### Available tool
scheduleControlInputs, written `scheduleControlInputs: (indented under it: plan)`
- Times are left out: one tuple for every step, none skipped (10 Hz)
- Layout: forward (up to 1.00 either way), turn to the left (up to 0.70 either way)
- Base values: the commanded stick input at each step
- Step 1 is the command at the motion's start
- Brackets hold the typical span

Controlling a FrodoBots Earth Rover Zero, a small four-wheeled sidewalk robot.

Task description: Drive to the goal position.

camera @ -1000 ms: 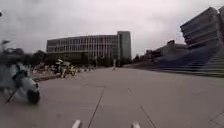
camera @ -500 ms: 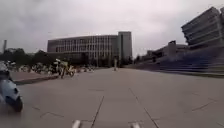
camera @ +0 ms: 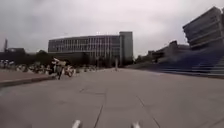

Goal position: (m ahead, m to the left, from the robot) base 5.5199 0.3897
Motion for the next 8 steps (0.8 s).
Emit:
scheduleControlInputs:
  plan:
    - [0.85,0.0]
    - [0.85,0.0]
    - [0.85,0.0]
    - [0.85,0.0]
    - [0.85,0.0]
    - [0.85,0.0]
    - [0.85,0.0]
    - [0.85,0.0]
